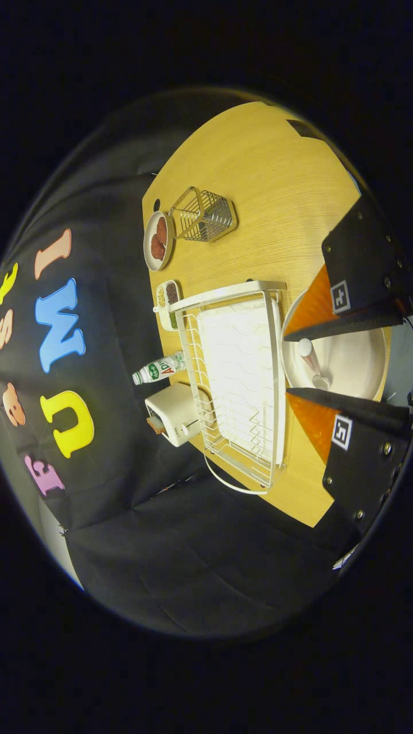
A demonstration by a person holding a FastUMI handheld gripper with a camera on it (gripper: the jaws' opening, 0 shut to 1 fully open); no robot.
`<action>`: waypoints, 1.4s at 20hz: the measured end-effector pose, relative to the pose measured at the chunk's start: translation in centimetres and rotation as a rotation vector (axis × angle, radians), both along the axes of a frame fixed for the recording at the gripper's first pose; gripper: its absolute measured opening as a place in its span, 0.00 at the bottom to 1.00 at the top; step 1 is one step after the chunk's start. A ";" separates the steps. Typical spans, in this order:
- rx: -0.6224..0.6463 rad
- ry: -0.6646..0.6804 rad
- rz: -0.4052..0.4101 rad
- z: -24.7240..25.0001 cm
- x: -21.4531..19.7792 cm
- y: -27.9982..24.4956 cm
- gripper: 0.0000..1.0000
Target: Take the plate from the dish rack, then take the spoon from the basket and place it into the plate.
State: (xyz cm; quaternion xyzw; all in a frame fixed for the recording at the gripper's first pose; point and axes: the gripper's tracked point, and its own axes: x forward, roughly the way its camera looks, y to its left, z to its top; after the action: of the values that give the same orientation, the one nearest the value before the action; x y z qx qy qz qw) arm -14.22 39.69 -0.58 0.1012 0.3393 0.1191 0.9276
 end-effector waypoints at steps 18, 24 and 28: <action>-0.100 -0.191 0.026 5.6 2.6 -0.4 0.99; -0.216 -0.465 0.046 15.1 6.2 -2.1 0.99; -0.200 -0.695 0.024 22.8 8.0 -2.8 0.99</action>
State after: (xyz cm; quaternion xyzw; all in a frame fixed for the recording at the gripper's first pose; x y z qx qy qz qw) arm -6.20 36.88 22.24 -0.0404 0.0149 0.1236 0.9914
